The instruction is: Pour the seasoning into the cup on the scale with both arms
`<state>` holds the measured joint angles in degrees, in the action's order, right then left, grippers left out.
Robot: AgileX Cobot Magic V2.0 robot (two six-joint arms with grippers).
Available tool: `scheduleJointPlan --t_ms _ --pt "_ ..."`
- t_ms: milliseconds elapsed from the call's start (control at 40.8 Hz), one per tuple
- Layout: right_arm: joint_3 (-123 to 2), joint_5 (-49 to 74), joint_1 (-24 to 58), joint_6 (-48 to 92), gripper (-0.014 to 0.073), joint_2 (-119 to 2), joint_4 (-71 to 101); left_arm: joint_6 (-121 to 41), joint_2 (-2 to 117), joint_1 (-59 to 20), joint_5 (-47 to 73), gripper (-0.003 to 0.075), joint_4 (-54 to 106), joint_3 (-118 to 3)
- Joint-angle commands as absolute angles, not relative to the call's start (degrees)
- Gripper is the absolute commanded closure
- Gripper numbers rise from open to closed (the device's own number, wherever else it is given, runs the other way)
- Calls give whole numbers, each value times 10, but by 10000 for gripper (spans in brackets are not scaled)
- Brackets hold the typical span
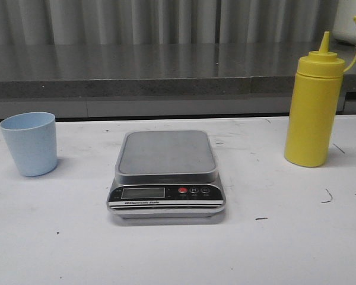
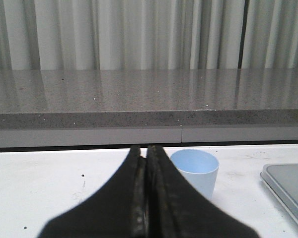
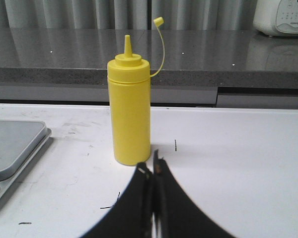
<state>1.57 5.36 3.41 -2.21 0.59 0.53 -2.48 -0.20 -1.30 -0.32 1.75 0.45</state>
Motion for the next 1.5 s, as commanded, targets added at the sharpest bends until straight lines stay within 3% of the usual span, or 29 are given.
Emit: scheduleJointPlan --t_ms 0,270,761,1472 --pt "14 -10 31 -17 706 16 0 -21 -15 -17 -66 740 21 13" --pt "-67 70 31 -17 706 16 0 -21 -12 -17 -54 740 36 -71" --pt "-310 253 31 -17 706 -146 -10 -21 167 -17 267 740 36 -376" --pt "-285 298 31 -17 704 -325 -10 -21 282 -17 300 740 36 -342"
